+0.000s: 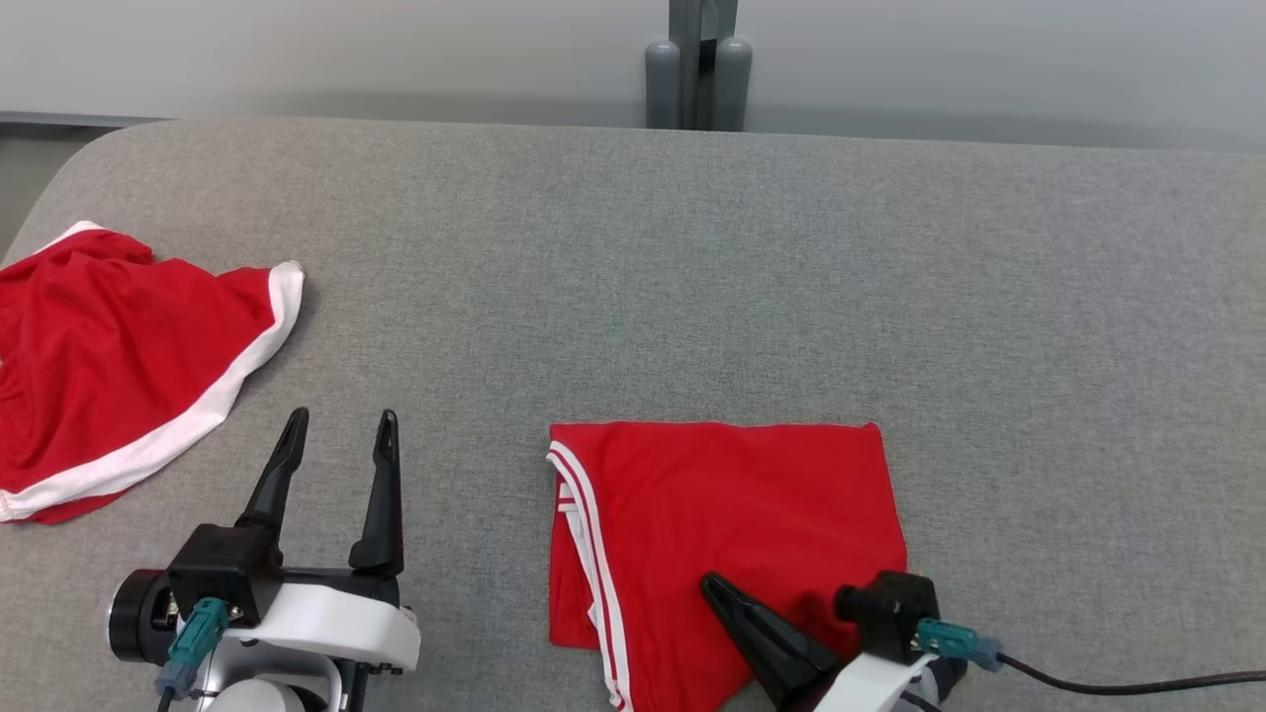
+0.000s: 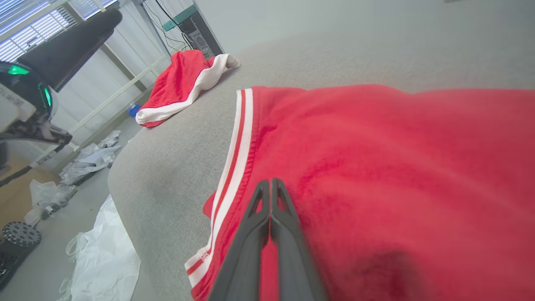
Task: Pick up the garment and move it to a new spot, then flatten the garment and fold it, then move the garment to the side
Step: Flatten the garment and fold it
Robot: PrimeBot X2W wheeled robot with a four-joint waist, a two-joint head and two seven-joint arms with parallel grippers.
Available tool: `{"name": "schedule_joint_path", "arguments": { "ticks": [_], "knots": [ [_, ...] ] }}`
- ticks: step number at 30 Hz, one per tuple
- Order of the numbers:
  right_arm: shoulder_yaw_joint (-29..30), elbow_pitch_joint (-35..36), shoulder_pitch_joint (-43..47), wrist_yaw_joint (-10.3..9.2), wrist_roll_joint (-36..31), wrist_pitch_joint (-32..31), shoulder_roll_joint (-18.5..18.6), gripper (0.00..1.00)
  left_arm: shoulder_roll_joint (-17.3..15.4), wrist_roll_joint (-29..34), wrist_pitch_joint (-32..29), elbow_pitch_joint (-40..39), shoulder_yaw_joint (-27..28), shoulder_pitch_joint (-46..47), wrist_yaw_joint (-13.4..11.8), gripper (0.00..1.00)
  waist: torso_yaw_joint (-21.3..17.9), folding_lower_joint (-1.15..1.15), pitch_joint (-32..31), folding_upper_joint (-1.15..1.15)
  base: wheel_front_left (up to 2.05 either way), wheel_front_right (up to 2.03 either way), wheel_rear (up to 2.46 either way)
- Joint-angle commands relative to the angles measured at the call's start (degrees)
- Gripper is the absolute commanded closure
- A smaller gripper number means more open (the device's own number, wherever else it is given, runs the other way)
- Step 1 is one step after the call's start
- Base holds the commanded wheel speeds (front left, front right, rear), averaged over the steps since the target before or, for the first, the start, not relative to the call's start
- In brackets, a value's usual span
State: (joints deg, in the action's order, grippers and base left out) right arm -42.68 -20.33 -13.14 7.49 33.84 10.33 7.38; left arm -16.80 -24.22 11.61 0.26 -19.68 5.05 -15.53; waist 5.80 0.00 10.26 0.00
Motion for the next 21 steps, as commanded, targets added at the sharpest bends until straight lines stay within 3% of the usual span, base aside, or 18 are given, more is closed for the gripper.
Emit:
{"name": "schedule_joint_path", "arguments": {
  "ticks": [1, 9, 12, 13, 14, 15, 16, 17, 21],
  "knots": [
    [1.12, 1.83, 1.85, 0.01, 0.89, -1.17, 0.9, 1.0, -0.22, -0.32, 0.04, 0.07, 0.23, 0.01, -0.25, 0.0, -0.64, 0.0, -0.35, 0.0, 0.0, 0.0, 0.0],
    [10.7, 19.32, 9.76, 0.01, -1.76, -9.4, 4.36, 1.0, -1.16, -0.25, -0.4, -0.38, 0.71, -0.82, -1.15, 0.0, -3.6, 0.0, -2.01, 0.0, 0.0, 0.0, 0.0],
    [16.75, 25.12, 11.66, 0.01, -3.7, -9.7, 3.44, 1.0, -1.61, -0.14, -0.66, -0.84, 0.93, -0.94, -1.4, 0.0, -4.66, 0.0, -2.67, 0.0, 0.0, 0.0, 0.0],
    [19.21, 26.59, 12.03, 0.01, -4.38, -9.25, 2.86, 0.87, -1.73, -0.09, -0.77, -0.98, 0.9, -0.94, -1.55, 0.0, -4.92, 0.0, -2.9, 0.0, 0.0, 0.0, 0.0],
    [19.21, 26.59, 12.03, 0.01, -4.38, -9.25, 2.86, 0.87, -1.73, -0.09, -0.77, -0.98, 0.9, -0.94, -1.55, 0.0, -4.92, 0.0, -2.9, 0.0, 0.0, 0.0, 0.0],
    [21.19, 27.72, 12.39, 0.02, -5.25, -9.22, 2.54, 0.55, -1.81, -0.11, -0.82, -1.12, 0.88, -0.96, -1.57, 0.0, -5.15, 0.0, -3.12, 0.0, 0.0, 0.0, 0.0],
    [23.15, 28.81, 12.59, 0.01, -5.9, -8.88, 2.1, 0.06, -1.86, -0.11, -0.95, -1.26, 0.82, -0.93, -1.61, 0.0, -5.31, 0.0, -3.26, 0.0, 0.0, 0.0, 0.0],
    [25.27, 29.57, 12.65, 0.01, -6.92, -8.37, 1.74, 0.0, -1.87, -0.1, -1.06, -1.4, 0.75, -0.92, -1.61, 0.0, -5.4, 0.0, -3.43, 0.0, 0.0, 0.0, 0.0],
    [32.1, 31.09, 13.39, 0.01, -10.38, -7.11, 0.44, 0.0, -2.25, 0.1, -1.22, -1.96, 0.78, -0.95, -1.83, 0.0, -5.54, 0.0, -4.22, 0.0, 0.0, 0.0, 0.0]
  ]
}}
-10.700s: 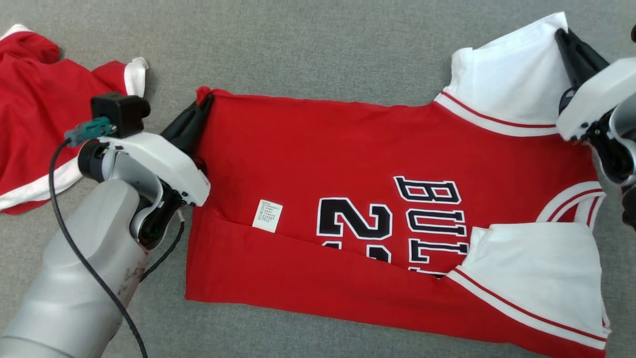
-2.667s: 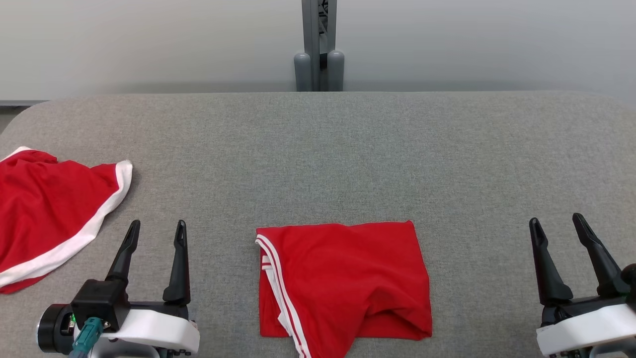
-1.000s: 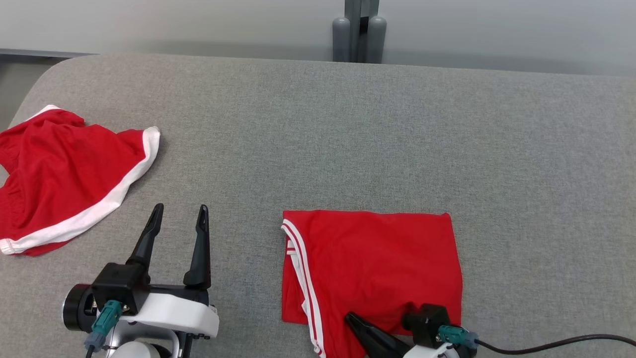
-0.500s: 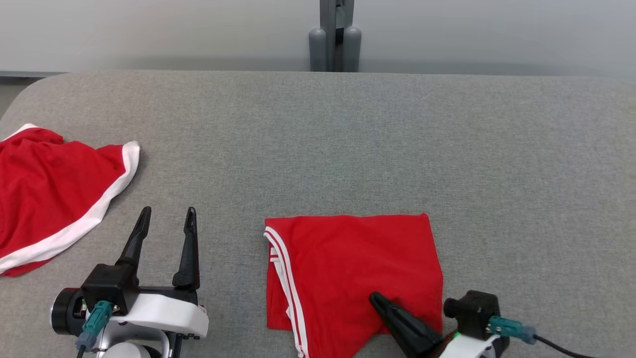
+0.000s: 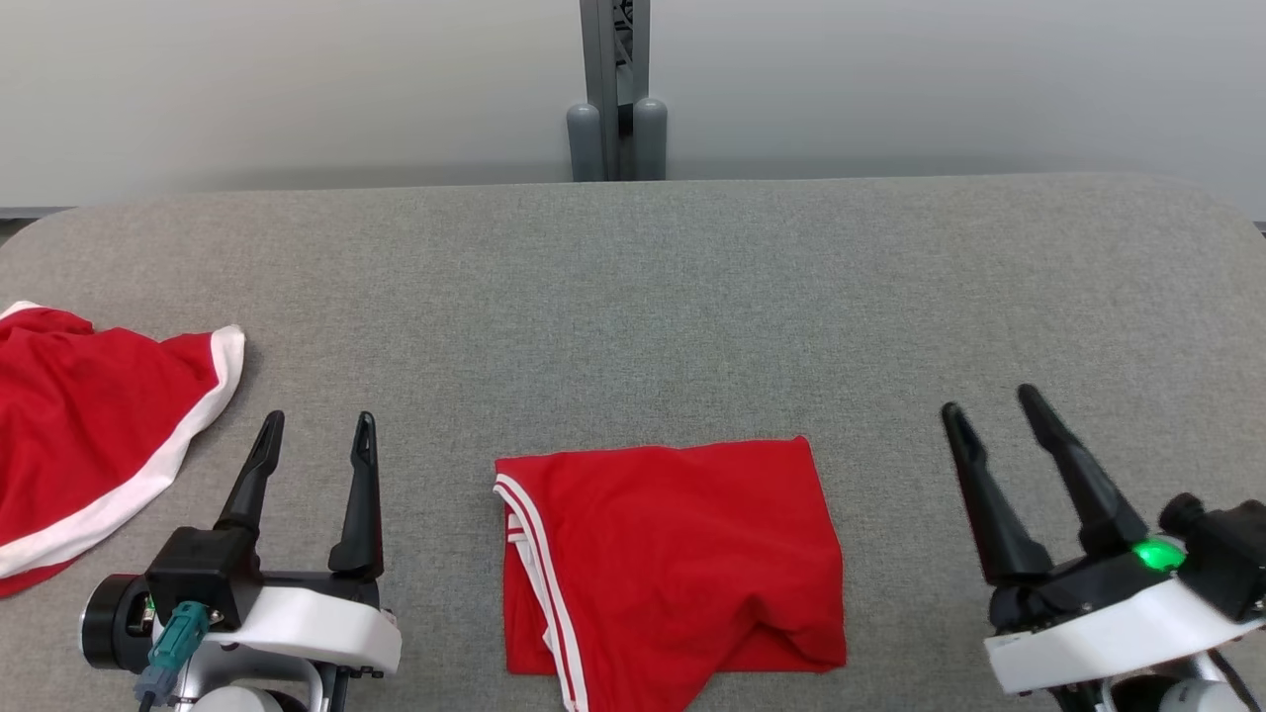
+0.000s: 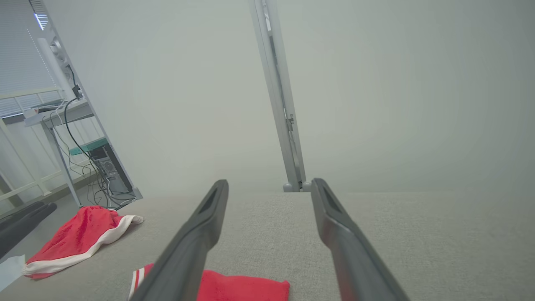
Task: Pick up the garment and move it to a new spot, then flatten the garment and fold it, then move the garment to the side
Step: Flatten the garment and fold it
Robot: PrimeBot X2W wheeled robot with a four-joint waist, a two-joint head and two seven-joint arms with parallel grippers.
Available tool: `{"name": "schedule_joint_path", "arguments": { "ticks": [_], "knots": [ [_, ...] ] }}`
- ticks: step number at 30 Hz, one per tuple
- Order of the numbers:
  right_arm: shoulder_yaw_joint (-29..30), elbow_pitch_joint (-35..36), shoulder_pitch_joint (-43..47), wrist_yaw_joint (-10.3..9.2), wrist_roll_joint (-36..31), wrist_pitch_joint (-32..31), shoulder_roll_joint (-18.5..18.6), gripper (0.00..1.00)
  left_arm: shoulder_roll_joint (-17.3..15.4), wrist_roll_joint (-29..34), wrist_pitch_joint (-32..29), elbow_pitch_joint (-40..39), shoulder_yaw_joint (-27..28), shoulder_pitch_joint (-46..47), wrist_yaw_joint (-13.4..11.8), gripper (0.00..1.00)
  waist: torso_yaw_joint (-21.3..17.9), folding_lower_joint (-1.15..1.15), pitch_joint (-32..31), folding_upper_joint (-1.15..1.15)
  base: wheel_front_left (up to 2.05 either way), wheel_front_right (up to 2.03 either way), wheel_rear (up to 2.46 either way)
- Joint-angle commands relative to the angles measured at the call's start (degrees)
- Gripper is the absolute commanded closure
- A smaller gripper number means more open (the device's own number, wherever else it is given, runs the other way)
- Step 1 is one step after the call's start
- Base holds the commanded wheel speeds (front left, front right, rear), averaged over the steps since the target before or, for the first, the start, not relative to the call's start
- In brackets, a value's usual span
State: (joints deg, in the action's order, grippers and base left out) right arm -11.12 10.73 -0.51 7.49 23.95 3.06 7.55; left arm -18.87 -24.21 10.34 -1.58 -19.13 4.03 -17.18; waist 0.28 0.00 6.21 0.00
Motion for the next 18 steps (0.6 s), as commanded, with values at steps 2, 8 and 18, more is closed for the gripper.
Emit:
{"name": "schedule_joint_path", "arguments": {
  "ticks": [2, 8, 18],
  "knots": [
    [3.36, 0.38, 0.67, 0.01, -1.9, 0.78, -0.4, 0.0, -0.42, 0.31, -0.01, -0.63, 0.28, 0.0, -0.51, 0.0, -0.01, 0.0, -0.45, 0.0, 0.0, 0.0, 0.0],
    [11.61, -2.85, 2.04, 0.01, -8.13, 1.53, -0.71, 0.0, -0.92, 1.06, -0.56, -1.3, -0.15, -1.3, -1.58, 0.0, 0.46, 0.0, -1.77, 0.0, 0.0, 0.0, 0.0],
    [14.25, -5.29, 4.43, 0.01, -10.47, 0.61, -1.54, 0.0, -1.24, 0.43, -1.64, -1.1, -0.9, -3.66, -2.21, 0.0, 0.84, 0.0, -3.2, 0.0, 0.0, 0.0, 0.0]
  ]
}}
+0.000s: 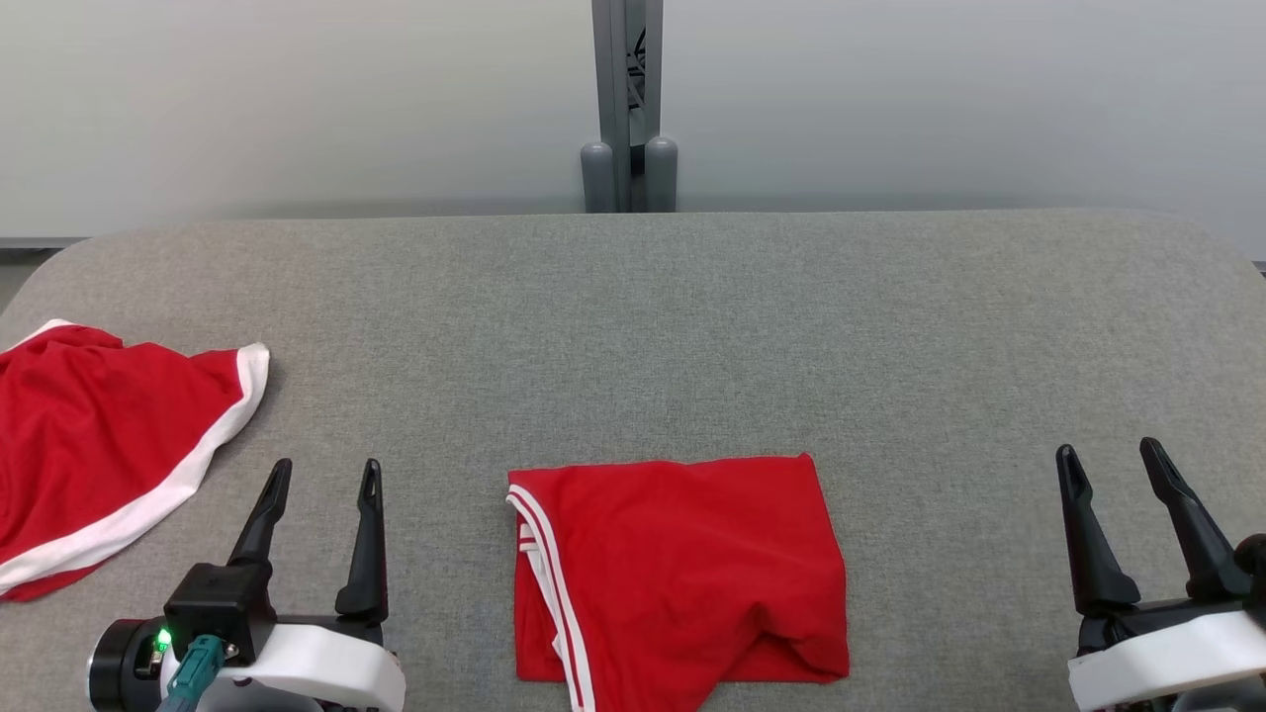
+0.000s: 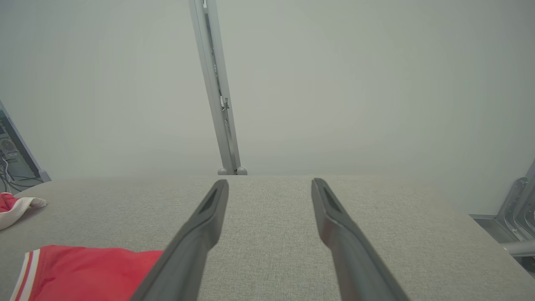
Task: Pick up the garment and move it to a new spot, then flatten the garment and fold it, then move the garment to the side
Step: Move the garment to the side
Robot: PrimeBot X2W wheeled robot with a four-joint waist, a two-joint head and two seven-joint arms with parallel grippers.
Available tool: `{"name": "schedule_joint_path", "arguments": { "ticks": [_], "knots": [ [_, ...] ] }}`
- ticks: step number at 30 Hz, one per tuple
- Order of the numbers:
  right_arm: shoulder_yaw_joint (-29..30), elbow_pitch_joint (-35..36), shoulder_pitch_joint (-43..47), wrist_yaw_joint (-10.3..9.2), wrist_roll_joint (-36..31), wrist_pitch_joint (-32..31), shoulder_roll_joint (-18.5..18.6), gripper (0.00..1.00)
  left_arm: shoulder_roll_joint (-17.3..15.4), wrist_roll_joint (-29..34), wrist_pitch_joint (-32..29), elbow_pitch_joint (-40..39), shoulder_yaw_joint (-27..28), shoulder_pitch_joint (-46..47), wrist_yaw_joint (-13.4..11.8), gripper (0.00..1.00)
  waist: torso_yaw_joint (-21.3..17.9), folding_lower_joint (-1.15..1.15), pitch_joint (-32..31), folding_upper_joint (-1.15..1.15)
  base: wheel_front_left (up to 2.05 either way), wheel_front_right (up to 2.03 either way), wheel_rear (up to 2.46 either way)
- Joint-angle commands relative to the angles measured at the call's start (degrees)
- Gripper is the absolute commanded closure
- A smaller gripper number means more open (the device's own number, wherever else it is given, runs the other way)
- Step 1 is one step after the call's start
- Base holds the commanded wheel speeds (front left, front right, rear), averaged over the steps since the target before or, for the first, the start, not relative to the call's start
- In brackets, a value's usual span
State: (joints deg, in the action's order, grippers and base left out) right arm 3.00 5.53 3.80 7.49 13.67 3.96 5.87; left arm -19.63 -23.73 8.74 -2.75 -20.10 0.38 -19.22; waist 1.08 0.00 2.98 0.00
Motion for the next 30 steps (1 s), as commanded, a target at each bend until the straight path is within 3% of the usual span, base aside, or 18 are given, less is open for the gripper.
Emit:
{"name": "schedule_joint_path", "arguments": {
  "ticks": [1, 15, 20, 30],
  "knots": [
    [0.14, -0.19, 0.16, 0.01, -0.31, -0.27, 0.1, 0.0, -0.49, -0.06, -0.04, 0.11, 0.0, 0.0, -0.2, 0.0, 0.11, 0.0, 0.05, 0.0, 0.0, 0.0, 0.0],
    [-1.54, -2.85, -1.4, 0.01, 0.67, -3.15, 0.94, 0.0, -0.03, -0.4, 0.44, 0.02, -0.67, 1.71, 0.27, 0.0, 2.01, 0.0, 1.37, 0.0, 0.0, 0.0, 0.0],
    [-5.6, -8.37, -3.11, 0.01, 2.6, -5.0, 1.27, 0.0, 0.52, -0.6, 0.98, 0.5, -1.08, 2.68, 0.73, 0.0, 3.81, 0.0, 2.57, 0.0, 0.0, 0.0, 0.0],
    [-15.59, -26.14, -9.36, 0.01, 9.2, -6.59, 1.53, 0.0, 2.56, -1.2, 2.24, 3.14, -3.03, 5.18, 2.66, 0.0, 8.15, 0.0, 4.92, 0.0, 0.0, 0.0, 0.0]
  ]
}}
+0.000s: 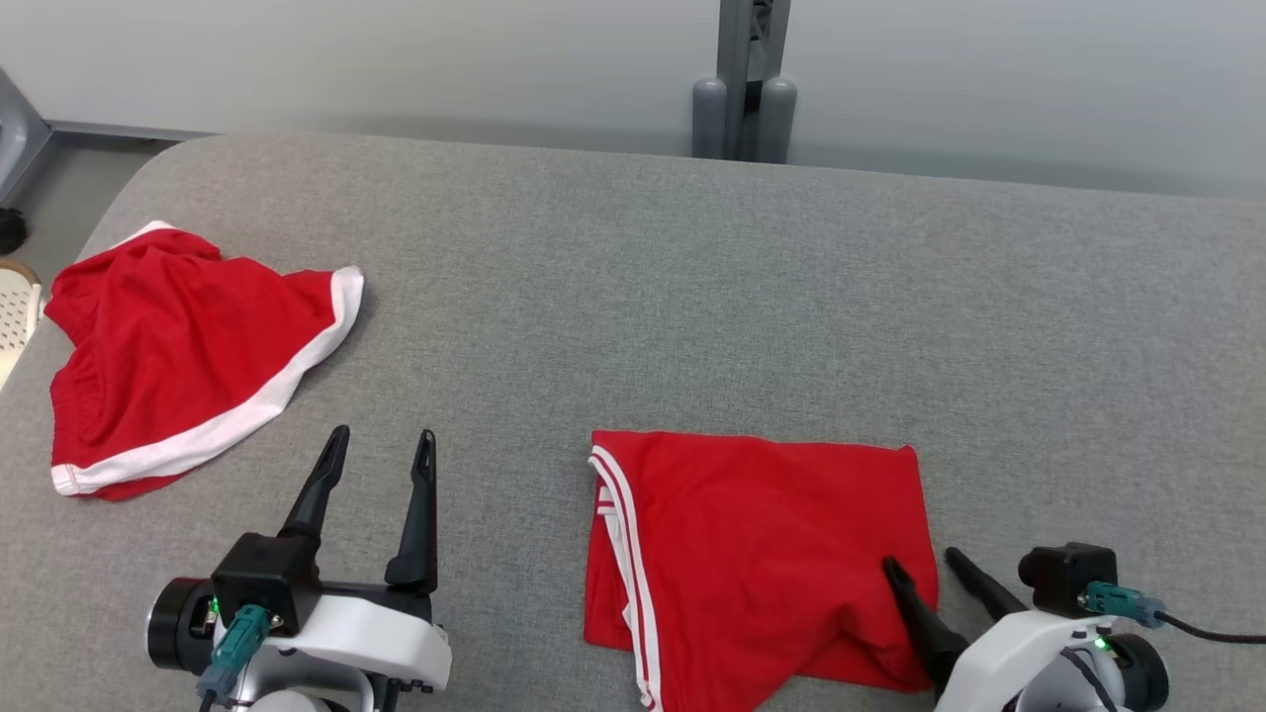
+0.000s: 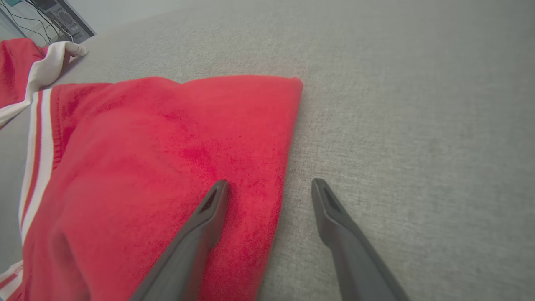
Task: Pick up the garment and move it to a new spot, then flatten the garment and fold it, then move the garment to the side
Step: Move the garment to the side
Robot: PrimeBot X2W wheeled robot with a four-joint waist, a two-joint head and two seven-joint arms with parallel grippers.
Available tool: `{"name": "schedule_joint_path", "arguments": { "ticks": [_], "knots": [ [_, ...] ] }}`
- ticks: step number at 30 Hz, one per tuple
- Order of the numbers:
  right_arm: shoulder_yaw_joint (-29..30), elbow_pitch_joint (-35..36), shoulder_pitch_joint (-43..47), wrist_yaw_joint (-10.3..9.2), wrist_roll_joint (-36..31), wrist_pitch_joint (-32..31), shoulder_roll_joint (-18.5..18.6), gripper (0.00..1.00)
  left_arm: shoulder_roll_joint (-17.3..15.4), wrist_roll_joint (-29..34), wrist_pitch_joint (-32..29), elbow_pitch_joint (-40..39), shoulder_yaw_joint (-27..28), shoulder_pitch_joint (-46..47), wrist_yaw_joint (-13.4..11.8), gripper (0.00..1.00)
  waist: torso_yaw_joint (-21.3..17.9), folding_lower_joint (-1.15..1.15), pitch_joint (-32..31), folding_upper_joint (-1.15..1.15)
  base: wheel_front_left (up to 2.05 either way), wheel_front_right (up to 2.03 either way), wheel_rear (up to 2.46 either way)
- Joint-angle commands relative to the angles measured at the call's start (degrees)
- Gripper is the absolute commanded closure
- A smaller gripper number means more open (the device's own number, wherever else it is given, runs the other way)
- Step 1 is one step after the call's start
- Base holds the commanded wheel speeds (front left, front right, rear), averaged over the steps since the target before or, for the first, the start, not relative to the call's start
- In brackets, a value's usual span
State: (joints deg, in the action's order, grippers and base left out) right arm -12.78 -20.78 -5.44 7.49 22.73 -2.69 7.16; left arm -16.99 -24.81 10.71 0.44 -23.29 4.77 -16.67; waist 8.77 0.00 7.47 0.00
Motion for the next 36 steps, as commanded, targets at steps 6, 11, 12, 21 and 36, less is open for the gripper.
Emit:
{"name": "schedule_joint_path", "arguments": {
  "ticks": [6, 11, 12, 21, 36],
  "knots": [
    [-4.47, -4.46, -3.03, 0.01, 7.83, -3.02, 0.43, 0.43, 0.54, -0.54, 1.35, 1.34, 0.29, 1.7, 0.5, 0.0, 0.72, 0.0, 1.58, 0.0, 0.0, 0.0, 0.0],
    [-7.64, -3.06, -6.16, 0.01, 9.97, -0.88, 3.34, 1.0, 0.64, -0.83, 1.95, 1.91, 0.72, 2.22, 0.55, 0.0, -0.61, 0.0, 2.49, 0.0, 0.0, 0.0, 0.0],
    [-8.06, -2.12, -6.78, 0.01, 9.29, -0.18, 4.51, 1.0, 0.63, -0.86, 2.07, 1.95, 0.76, 2.35, 0.59, 0.0, -1.03, 0.0, 2.65, 0.0, 0.0, 0.0, 0.0],
    [-9.19, 15.01, -9.16, -0.01, 0.52, -2.26, 16.76, 1.0, 0.12, -0.54, 2.71, 1.2, 1.23, 3.33, 0.78, 0.0, -8.83, 0.0, 4.63, 0.0, 0.0, 0.0, 0.0],
    [-2.68, 18.32, -12.45, -0.01, -5.78, -3.71, 26.55, 1.0, -2.71, 1.98, 1.01, -1.55, 0.39, 8.97, 2.03, 0.0, -23.04, 0.0, 12.83, 0.0, 0.0, 0.0, 0.0]
  ]
}}
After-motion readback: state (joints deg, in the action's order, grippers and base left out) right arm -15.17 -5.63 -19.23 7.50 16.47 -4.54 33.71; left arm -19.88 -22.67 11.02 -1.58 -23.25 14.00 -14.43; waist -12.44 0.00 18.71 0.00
